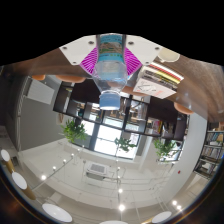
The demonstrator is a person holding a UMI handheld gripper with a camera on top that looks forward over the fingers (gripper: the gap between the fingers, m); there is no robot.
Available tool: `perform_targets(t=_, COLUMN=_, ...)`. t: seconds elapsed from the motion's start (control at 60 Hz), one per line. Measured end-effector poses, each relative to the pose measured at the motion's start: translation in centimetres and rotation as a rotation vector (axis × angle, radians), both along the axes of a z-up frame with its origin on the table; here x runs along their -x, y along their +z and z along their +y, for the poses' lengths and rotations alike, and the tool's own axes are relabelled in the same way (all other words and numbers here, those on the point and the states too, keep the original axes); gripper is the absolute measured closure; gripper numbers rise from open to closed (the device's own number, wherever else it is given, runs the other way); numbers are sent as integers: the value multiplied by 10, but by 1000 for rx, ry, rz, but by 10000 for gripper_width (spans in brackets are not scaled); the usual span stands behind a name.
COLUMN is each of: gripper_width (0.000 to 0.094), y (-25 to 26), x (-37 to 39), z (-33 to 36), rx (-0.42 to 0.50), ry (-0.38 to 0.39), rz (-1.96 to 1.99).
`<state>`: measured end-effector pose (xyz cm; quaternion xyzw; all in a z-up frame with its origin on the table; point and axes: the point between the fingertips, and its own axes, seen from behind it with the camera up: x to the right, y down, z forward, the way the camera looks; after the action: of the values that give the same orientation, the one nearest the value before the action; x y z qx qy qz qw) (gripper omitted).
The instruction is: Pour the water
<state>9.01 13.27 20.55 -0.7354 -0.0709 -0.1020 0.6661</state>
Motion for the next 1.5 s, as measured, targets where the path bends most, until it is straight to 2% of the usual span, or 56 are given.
perform_targets(t=0.2, gripper_width=649, y=-81, x=-29, z=-1, rx=114, ry=-36, rz=226)
perform_targets(t=0.383, gripper_width=634, y=-130, x=-36, z=6, rx=134, ry=-51, rz=283)
perform_targets(t=0.483, gripper_width=638, y=-127, x=-36, z=2, rx=97, ry=-43, rz=244)
perform_targets(t=0.567, gripper_width=598, y=-126, x=-35, z=2, rx=88, ry=-62, rz=221)
perform_targets(t=0.717, gripper_width=431, y=-126, x=-37, z=-1, rx=92, ry=-95, rz=211)
perform_targets(t=0.85, gripper_width=120, y=-139, x=-31, z=-23, rx=155, ry=-90, rz=224)
perform_targets(t=0.883, gripper_width=84, y=-139, x=-28, z=-31, rx=158, ry=-86, rz=236)
perform_targets(t=1.05, gripper_width=80, y=-142, x=0, z=-91, rx=216, ry=-76, rz=250)
perform_targets(t=1.3, gripper_width=73, y=-144, x=70, z=-192, rx=277, ry=-3, rz=264)
perform_targets(t=1.5, gripper_width=73, y=-107, x=84, z=-235, rx=244, ry=-30, rz=246)
